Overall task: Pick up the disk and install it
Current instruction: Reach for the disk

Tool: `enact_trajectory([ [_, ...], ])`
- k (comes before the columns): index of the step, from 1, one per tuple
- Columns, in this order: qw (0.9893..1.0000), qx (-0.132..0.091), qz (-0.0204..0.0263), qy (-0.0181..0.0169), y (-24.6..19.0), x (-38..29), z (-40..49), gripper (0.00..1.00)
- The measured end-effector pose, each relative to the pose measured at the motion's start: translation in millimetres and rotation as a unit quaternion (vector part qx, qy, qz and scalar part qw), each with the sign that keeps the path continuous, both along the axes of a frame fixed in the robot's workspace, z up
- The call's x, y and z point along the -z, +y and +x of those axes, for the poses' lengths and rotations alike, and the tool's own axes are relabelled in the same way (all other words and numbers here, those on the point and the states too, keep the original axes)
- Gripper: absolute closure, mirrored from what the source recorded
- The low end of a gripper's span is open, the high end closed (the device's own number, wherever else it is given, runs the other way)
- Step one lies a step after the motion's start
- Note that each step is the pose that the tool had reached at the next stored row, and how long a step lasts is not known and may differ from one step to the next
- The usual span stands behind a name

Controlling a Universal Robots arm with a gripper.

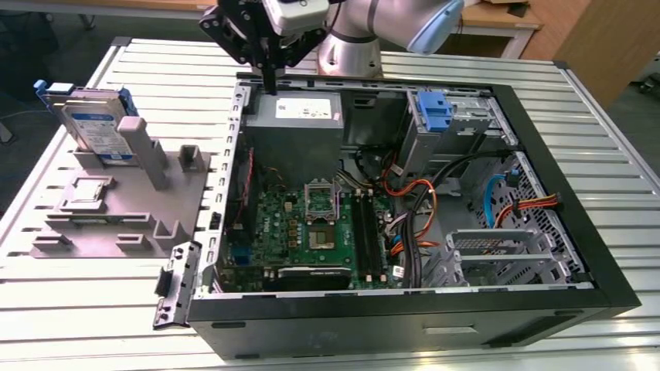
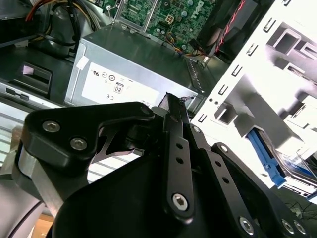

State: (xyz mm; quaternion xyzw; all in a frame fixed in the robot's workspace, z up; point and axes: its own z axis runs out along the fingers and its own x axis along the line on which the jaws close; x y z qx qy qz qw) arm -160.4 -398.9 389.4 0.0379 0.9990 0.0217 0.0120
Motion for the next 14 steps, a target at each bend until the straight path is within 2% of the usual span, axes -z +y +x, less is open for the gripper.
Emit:
enact_trajectory([
  [14,1.0,0.0,0.0,0.0007,0.0,1.1,-7.9,0.9],
])
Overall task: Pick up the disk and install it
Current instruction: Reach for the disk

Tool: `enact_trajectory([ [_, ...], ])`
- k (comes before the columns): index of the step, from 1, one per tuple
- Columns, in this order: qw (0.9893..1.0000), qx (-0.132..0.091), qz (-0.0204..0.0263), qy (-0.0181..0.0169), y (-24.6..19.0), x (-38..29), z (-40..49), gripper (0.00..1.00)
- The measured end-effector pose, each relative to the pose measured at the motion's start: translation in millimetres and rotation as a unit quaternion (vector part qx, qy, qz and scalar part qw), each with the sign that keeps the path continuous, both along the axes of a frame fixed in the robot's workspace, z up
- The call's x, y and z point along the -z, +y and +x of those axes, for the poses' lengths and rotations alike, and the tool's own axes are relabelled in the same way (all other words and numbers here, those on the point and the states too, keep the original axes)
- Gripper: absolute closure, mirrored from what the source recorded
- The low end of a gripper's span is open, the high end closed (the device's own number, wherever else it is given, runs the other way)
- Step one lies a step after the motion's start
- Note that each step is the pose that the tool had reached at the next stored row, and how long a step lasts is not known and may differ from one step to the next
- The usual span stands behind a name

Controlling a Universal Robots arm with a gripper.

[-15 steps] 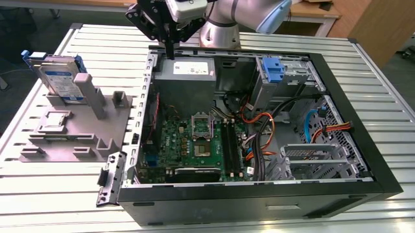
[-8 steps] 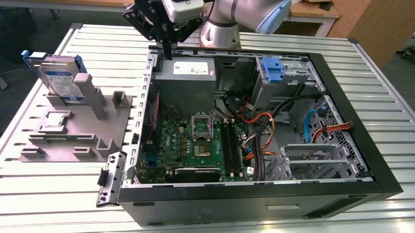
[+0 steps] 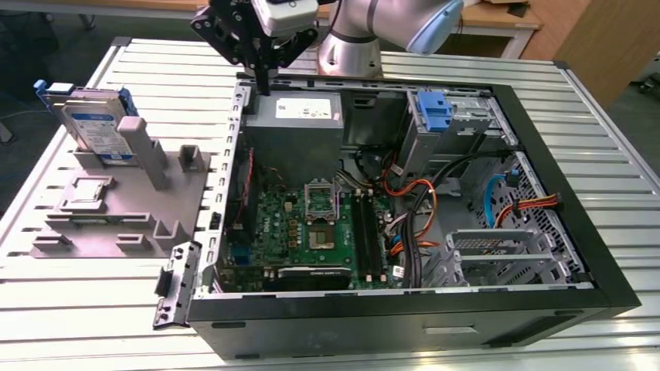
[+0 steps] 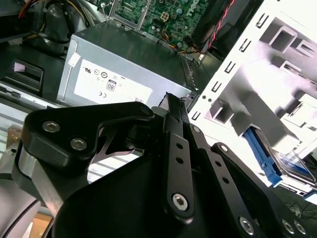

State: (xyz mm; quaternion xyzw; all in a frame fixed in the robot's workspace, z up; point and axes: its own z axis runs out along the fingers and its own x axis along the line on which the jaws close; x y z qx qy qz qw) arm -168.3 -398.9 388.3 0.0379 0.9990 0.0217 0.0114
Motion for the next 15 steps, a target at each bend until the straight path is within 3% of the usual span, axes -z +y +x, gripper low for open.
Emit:
enact_trajectory([
  [15,1.0,0.0,0.0,0.0009,0.0,1.0,-6.9,0.9],
])
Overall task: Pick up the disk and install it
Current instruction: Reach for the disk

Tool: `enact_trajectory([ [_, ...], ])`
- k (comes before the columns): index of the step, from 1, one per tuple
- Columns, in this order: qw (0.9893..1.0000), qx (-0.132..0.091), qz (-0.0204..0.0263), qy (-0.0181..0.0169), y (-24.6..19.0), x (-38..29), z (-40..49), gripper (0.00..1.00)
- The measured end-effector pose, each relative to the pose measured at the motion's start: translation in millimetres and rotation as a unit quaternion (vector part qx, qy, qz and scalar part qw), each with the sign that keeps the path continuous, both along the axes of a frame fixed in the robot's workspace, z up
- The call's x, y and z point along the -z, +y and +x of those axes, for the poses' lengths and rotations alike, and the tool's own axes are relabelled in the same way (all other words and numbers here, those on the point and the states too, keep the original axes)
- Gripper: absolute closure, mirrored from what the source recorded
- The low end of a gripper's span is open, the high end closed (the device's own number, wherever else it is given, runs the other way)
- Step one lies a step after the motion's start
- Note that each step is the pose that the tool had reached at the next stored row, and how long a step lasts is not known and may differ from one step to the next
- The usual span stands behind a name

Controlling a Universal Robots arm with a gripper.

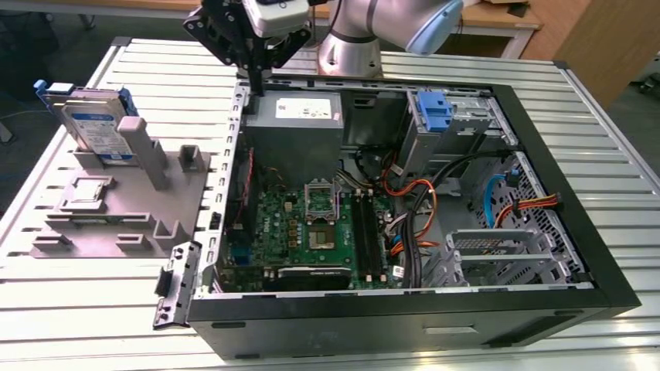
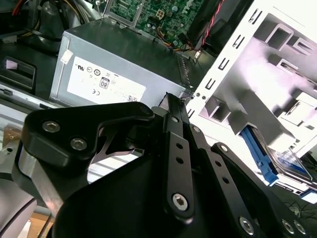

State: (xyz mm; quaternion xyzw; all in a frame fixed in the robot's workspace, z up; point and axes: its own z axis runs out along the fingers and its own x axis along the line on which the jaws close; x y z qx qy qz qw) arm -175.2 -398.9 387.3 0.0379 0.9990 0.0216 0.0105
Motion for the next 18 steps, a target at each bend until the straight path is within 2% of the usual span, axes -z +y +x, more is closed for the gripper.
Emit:
enact_trajectory([
  [18,1.0,0.0,0.0,0.0022,0.0,1.9,-12.8,0.9],
])
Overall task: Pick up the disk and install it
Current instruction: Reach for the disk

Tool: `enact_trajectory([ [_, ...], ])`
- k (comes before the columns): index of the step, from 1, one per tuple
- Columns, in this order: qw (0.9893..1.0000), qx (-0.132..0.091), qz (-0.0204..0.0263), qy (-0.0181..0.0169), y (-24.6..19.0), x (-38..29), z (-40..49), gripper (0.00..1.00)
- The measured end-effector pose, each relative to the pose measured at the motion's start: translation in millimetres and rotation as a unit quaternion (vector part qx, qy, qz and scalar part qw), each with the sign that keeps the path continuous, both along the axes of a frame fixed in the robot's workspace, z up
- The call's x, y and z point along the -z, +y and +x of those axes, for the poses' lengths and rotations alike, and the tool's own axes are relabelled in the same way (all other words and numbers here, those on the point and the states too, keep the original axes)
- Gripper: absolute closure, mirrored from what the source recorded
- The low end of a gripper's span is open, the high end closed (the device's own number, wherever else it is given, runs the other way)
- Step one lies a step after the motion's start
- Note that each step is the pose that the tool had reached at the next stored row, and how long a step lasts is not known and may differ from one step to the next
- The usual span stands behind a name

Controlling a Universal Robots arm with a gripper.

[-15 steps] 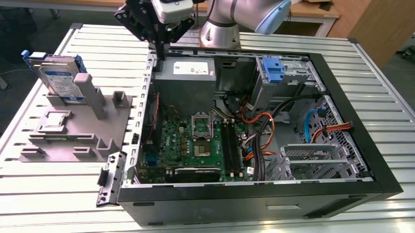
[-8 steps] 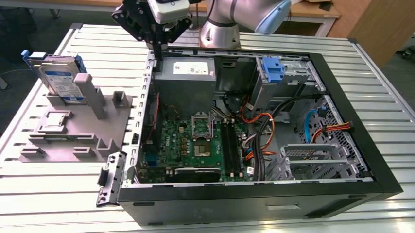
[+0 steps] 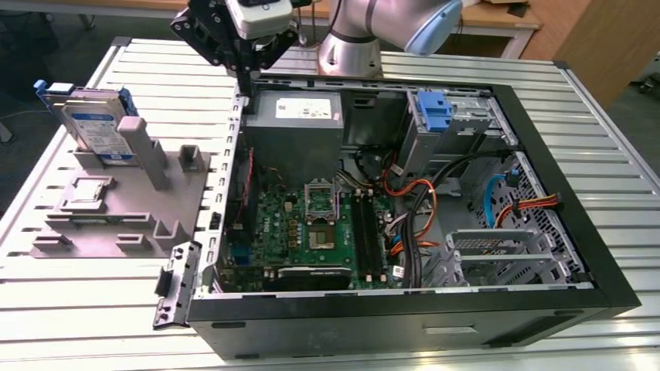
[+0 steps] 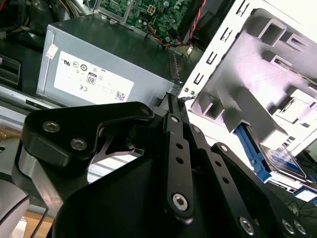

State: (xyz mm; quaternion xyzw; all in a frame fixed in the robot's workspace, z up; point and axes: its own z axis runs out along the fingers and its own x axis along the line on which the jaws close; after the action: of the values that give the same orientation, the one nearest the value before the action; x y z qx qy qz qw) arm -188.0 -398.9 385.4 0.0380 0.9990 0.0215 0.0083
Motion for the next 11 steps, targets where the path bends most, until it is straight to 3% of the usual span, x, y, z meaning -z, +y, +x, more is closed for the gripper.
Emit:
enact_trajectory([
  [11,1.0,0.0,0.0,0.0008,0.0,0.7,-4.1,0.9],
])
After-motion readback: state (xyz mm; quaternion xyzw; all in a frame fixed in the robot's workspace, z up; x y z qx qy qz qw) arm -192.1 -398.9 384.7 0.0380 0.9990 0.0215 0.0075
